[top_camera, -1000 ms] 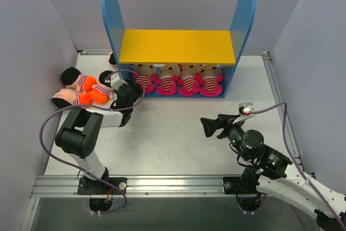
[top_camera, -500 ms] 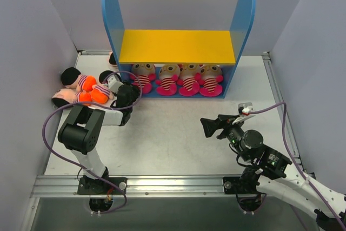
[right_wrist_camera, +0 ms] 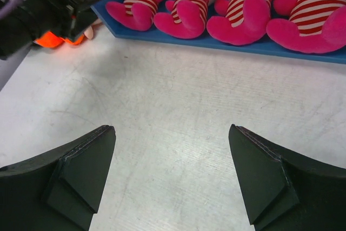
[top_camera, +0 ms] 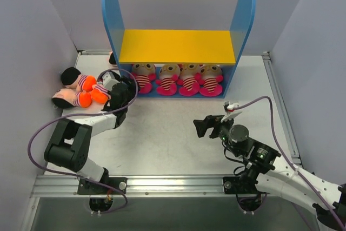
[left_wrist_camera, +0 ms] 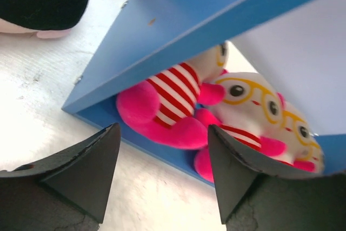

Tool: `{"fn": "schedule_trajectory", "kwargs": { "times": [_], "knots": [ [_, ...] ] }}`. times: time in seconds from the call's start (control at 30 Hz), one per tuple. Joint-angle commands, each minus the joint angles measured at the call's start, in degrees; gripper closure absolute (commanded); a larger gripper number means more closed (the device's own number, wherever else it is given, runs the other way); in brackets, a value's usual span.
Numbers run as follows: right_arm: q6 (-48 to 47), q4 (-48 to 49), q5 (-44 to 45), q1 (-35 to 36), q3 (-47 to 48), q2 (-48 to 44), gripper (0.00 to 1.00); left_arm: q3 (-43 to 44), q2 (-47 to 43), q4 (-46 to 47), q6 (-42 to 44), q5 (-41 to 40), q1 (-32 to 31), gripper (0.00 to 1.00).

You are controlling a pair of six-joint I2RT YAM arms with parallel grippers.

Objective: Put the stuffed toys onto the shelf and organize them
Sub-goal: Adjust the position of the stuffed toy

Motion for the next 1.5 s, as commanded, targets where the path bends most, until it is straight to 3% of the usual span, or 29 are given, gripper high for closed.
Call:
{"fn": "schedule_trajectory", "kwargs": {
  "times": [0.0, 0.17, 0.4, 0.6, 0.73, 1.03, 1.13, 1.47],
  "knots": [
    [-0.78, 5.99, -0.08, 0.37, 1.43, 4.09, 0.12, -0.2, -8.62, -8.19, 0.04, 2.88, -0.05, 0.26],
    [-0.52, 10.29, 2.02, 0.28, 3.8, 12.96, 0.14, 0.59, -20.66, -22.78, 5.13, 7.44, 0.22, 0.13],
    [-0.51, 15.48, 5.37, -0.95, 10.2, 26.06, 0.16, 7.26, -35.88, -49.39, 16.82, 9.12, 2.93, 0.03],
    [-0.16, 18.12, 5.36, -3.85, 16.98, 38.1, 0.21, 14.65, -43.89, -63.03, 28.5, 13.6, 7.16, 0.05],
    [0.19, 20.66, 5.89, -6.22, 22.07, 46.26, 0.26, 14.13, -47.67, -64.46, 35.44, 12.47, 7.6, 0.05],
    [-0.16, 24.44, 8.35, -8.51, 29.81, 60.33, 0.33, 7.09, -51.89, -61.64, 38.18, 7.55, 3.74, 0.05],
    [0.8, 25.06, 9.14, -9.21, 31.66, 63.85, 0.35, 6.66, -52.25, -62.17, 39.5, 3.59, 1.36, 0.05],
    [0.89, 27.97, 7.92, -10.79, 36.15, 70.45, 0.37, 6.31, -53.04, -62.35, 40.3, 2.27, -1.63, 0.05]
  ]
}}
